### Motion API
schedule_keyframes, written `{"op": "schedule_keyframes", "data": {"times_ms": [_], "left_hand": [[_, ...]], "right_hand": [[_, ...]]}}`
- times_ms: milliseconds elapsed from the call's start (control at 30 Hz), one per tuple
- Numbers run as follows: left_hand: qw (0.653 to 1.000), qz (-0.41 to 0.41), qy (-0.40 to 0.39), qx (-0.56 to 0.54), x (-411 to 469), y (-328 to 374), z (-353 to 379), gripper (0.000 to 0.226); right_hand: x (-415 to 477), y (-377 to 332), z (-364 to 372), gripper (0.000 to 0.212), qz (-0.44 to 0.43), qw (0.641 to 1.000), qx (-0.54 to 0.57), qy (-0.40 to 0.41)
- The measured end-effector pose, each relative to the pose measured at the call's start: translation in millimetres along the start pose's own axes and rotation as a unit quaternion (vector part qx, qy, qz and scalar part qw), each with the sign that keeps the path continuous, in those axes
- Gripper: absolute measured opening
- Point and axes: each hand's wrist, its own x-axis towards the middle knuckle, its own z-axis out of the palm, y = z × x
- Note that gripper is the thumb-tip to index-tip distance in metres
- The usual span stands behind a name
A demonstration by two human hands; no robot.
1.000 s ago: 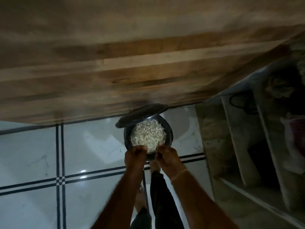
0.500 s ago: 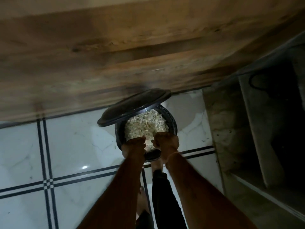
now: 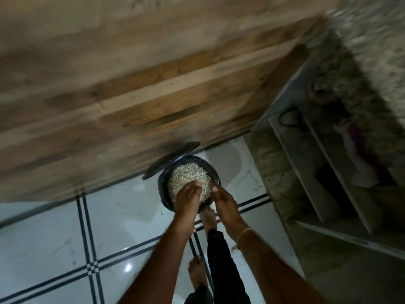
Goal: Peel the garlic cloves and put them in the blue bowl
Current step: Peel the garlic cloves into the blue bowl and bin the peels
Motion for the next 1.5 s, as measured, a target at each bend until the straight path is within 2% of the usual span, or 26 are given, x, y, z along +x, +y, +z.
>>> {"op": "schedule_keyframes", "data": {"times_ms": [133, 167, 267, 333, 467, 567, 667, 800, 967, 1067, 1133, 1300, 1433, 1500], "left_hand": [[0.977, 0.136, -0.073, 0.144, -109, 17, 9, 0.037], [0.966, 0.169, -0.082, 0.175, -136, 20, 14, 0.037], [0.926, 0.268, -0.118, 0.236, -212, 19, 37, 0.037], [0.886, 0.336, -0.140, 0.289, -258, 14, 59, 0.037], [0.826, 0.414, -0.193, 0.329, -334, 4, 111, 0.037], [0.789, 0.454, -0.224, 0.347, -380, -4, 170, 0.036], [0.769, 0.480, -0.252, 0.340, -421, -15, 238, 0.033], [0.750, 0.472, -0.307, 0.346, -464, -35, 324, 0.029], [0.724, 0.467, -0.347, 0.371, -496, -55, 398, 0.028], [0.693, 0.480, -0.347, 0.412, -494, -57, 437, 0.023], [0.665, 0.501, -0.348, 0.431, -488, -54, 466, 0.023], [0.562, 0.547, -0.380, 0.491, -471, -56, 534, 0.032], [0.542, 0.553, -0.397, 0.493, -458, -65, 554, 0.014], [0.546, 0.546, -0.413, 0.482, -456, -66, 555, 0.018]], "right_hand": [[-110, -18, -52, 0.027, -0.099, 0.992, -0.005, 0.079], [-138, -16, -66, 0.033, -0.118, 0.988, -0.015, 0.098], [-213, -4, -113, 0.053, -0.180, 0.968, -0.050, 0.167], [-259, 5, -147, 0.050, -0.204, 0.955, -0.046, 0.210], [-330, 33, -221, 0.039, -0.228, 0.921, -0.055, 0.312], [-363, 57, -286, 0.042, -0.228, 0.899, -0.061, 0.369], [-394, 80, -353, 0.037, -0.223, 0.883, -0.072, 0.408], [-419, 114, -430, 0.030, -0.202, 0.864, -0.064, 0.456], [-432, 147, -497, 0.031, -0.153, 0.857, -0.037, 0.490], [-426, 159, -533, 0.036, -0.116, 0.855, -0.048, 0.503], [-417, 165, -557, 0.045, -0.074, 0.850, -0.070, 0.517], [-406, 159, -609, 0.082, 0.072, 0.840, -0.169, 0.511], [-400, 158, -625, 0.100, 0.124, 0.841, -0.189, 0.490], [-397, 163, -625, 0.103, 0.125, 0.838, -0.183, 0.499]]}}
